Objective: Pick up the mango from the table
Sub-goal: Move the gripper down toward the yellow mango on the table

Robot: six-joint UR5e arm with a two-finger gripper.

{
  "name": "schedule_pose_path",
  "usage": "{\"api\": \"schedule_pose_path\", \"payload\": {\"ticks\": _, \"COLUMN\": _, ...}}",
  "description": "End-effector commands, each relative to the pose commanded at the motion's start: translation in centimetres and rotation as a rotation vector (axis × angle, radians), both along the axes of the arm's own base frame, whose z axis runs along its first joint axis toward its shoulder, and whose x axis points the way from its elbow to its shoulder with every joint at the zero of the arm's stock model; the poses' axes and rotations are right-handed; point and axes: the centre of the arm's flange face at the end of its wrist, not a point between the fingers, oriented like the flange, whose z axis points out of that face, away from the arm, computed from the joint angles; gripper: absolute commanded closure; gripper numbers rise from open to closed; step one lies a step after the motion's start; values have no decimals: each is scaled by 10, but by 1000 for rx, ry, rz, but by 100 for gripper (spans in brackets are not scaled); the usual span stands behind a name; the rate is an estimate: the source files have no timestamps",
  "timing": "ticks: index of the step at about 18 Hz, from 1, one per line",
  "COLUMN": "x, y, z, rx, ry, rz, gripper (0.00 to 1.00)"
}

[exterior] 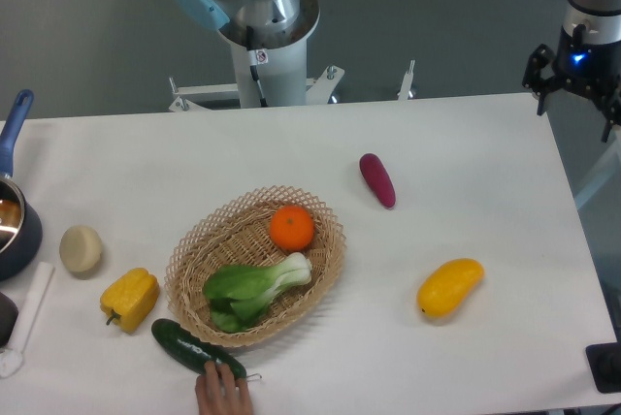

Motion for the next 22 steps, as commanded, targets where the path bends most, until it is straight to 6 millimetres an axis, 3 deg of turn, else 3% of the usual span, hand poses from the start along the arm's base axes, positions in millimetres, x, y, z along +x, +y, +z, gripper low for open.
{"api": "schedule_pose_path", "payload": {"ticks": 5, "x": -1, "y": 10, "z": 1, "rx": -1, "ry": 9, "rz": -13, "gripper": 0}}
{"api": "schedule_pose_path", "payload": {"ticks": 8, "x": 2, "y": 34, "z": -7, "rx": 17, "ry": 60, "rz": -42, "gripper": 0}}
{"api": "schedule_pose_path", "payload": {"ticks": 12, "x": 2, "y": 55, "z": -28, "rx": 157, "ry": 8, "rz": 53, "gripper": 0}}
{"api": "schedule_pose_path", "payload": {"ticks": 16, "x": 5, "y": 75, "z": -41, "rx": 162, "ry": 1, "rz": 45, "gripper": 0}}
{"api": "schedule_pose_path", "payload": {"ticks": 22, "x": 12, "y": 96, "z": -83, "rx": 164, "ry": -13, "rz": 16, "gripper": 0}}
